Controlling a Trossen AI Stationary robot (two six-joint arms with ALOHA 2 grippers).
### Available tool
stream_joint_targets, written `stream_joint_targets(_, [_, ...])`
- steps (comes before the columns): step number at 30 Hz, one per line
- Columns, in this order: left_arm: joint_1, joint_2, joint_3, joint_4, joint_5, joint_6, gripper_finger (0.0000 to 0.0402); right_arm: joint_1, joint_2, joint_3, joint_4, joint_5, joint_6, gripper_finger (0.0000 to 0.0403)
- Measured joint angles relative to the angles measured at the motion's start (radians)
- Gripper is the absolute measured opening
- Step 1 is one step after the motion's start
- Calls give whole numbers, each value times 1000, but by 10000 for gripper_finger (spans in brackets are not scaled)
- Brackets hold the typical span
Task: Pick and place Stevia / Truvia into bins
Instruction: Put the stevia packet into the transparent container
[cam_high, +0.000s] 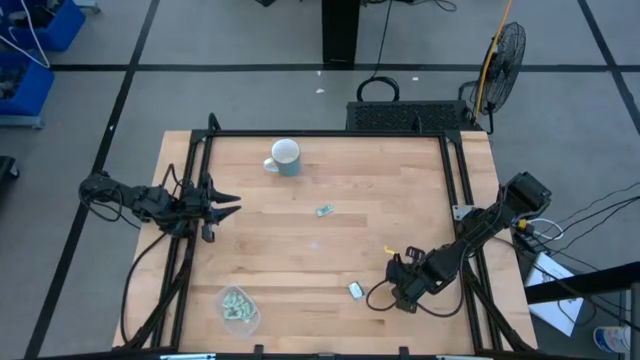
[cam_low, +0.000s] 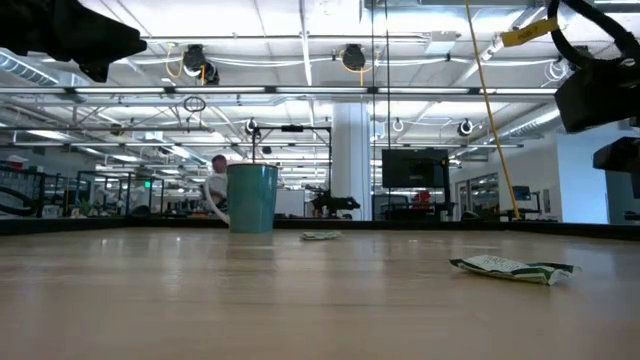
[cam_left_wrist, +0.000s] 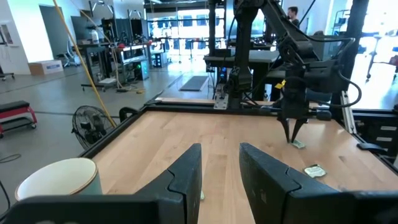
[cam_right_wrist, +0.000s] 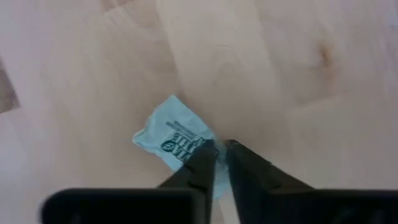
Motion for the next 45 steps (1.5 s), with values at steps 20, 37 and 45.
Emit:
stream_joint_targets(20, [0, 0, 0, 3, 0, 0, 113, -225, -58, -2, 689, 216, -639, 1])
stream_joint_targets(37, [0, 0, -1, 110, -1, -1, 113, -410, 115, 367, 873, -27, -1160, 0])
stream_joint_targets(45, [0, 0, 0, 278, -3, 27, 113, -449, 393, 626, 809, -203, -1145, 0])
